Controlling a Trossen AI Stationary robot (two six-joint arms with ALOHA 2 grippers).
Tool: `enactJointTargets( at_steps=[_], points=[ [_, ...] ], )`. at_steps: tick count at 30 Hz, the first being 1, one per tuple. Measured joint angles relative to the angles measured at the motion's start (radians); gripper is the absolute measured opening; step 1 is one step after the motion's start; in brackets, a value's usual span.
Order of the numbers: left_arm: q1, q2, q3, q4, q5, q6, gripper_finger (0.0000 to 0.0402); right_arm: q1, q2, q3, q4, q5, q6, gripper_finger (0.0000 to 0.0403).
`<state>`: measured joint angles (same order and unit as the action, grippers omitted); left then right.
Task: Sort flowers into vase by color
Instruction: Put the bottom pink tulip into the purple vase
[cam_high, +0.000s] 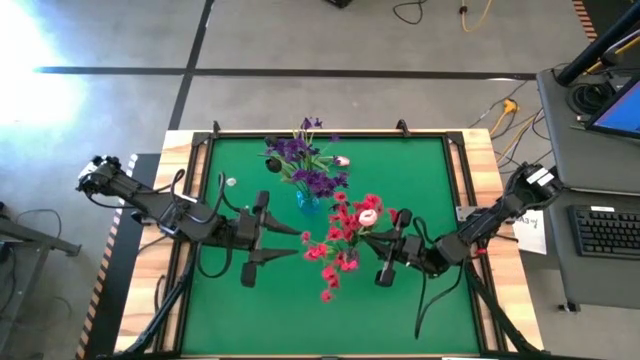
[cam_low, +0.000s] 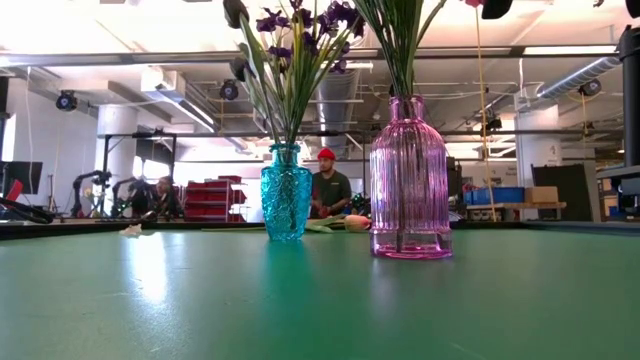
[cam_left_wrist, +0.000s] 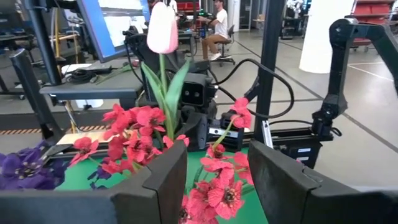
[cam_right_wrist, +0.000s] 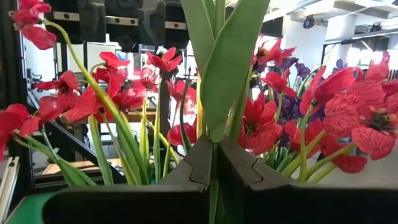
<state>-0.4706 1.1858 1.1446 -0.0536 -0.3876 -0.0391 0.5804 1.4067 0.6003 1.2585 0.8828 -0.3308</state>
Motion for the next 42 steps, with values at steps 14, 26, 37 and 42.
enactJointTargets(
  at_steps=[14, 26, 37, 42],
  points=[
    [0.000, 0.000, 0.000, 0.000, -0.022, 0.000, 0.0160, 0.000, 0.002, 0.000, -0.051, -0.029, 0.016, 0.0009],
    [0.000, 0.000, 0.000, 0.000, -0.022, 0.000, 0.0160, 0.000, 0.002, 0.000, -0.079, -0.030, 0.017, 0.0023],
    [0.000, 0.000, 0.000, -0.001, -0.022, 0.000, 0.0160, 0.000, 0.002, 0.000, -0.079, -0.031, 0.017, 0.0024],
    [0.000, 0.000, -0.001, -0.003, -0.022, 0.000, 0.0160, 0.000, 0.002, 0.000, -0.079, -0.054, 0.017, 0.0025]
  ],
)
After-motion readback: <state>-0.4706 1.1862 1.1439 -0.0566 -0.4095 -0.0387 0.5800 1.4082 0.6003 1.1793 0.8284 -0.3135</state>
